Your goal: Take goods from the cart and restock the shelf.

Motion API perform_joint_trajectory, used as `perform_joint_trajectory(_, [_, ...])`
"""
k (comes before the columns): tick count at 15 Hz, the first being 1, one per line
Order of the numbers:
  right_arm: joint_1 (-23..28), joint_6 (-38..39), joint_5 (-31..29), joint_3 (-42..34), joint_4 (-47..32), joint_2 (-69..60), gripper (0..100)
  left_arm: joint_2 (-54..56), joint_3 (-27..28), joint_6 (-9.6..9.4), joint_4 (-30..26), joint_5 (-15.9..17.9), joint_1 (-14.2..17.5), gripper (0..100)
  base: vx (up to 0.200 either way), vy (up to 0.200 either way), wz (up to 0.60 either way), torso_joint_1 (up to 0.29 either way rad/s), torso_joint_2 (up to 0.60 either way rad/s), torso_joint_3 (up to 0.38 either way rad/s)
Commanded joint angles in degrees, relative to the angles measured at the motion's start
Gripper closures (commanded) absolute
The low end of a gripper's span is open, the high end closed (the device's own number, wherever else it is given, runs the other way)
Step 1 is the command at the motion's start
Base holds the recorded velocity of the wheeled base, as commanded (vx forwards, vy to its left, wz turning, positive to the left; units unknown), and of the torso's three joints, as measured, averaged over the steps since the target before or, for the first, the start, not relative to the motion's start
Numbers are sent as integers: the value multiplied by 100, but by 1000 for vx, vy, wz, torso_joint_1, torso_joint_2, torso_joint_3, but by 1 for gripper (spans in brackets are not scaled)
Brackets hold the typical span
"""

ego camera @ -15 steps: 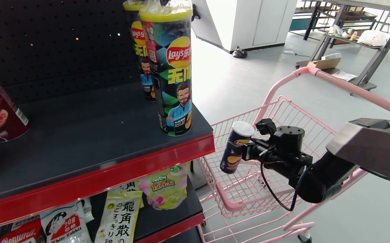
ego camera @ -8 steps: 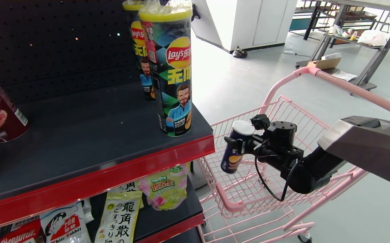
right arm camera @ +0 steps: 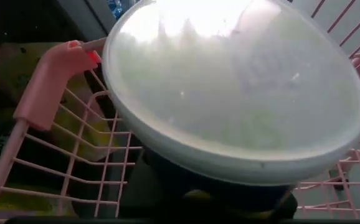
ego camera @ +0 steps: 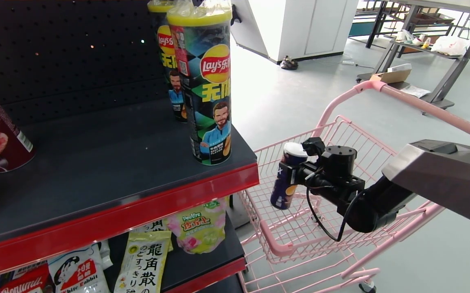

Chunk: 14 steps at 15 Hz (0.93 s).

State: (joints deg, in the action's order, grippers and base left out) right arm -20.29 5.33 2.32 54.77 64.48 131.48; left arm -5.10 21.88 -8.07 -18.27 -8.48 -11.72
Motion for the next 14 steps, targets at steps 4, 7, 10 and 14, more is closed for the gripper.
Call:
perform_joint_trajectory(4, [112, -322, -100, -397, -919, -1836, 100, -9, -17, -2, -1, 66, 3, 0, 0, 0, 0, 0, 0, 0])
perform_joint_trajectory(7, [200, -524, -135, -371, -1860, -3400, 100, -9, -26, 7, -1, 198, -6, 0, 0, 0, 0, 0, 0, 0])
perform_joint_trajectory(10, [183, -612, -583, -432, -2800, -4508, 100, -9, -44, 7, -10, 128, 3, 0, 0, 0, 0, 0, 0, 0])
perform_joint_trajectory(14, [244, -955, -759, -1425, -4250, -6468, 100, -44, 0, -221, -45, 93, 90, 0, 0, 0, 0, 0, 0, 0])
